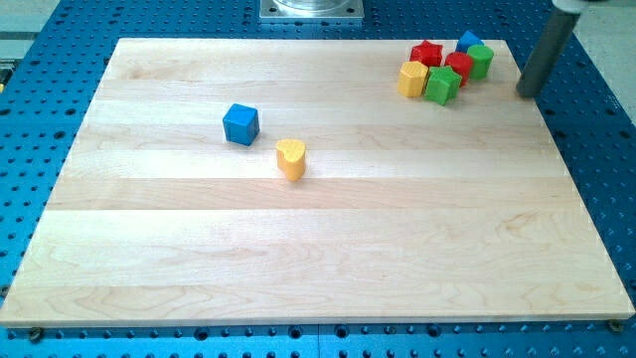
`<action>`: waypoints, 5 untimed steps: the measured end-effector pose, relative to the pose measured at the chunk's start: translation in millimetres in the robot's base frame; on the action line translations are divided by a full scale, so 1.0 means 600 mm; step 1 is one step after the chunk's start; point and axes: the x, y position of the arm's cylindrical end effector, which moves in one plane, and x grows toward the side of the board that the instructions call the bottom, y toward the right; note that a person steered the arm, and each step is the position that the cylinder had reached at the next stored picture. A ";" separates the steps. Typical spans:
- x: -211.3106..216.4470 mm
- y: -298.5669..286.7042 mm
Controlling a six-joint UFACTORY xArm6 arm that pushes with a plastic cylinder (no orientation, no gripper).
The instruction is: Adjust the hexagon and the triangle into the group of blocks
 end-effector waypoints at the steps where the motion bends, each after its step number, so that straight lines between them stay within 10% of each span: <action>1: -0.107 0.007; 5: -0.065 -0.135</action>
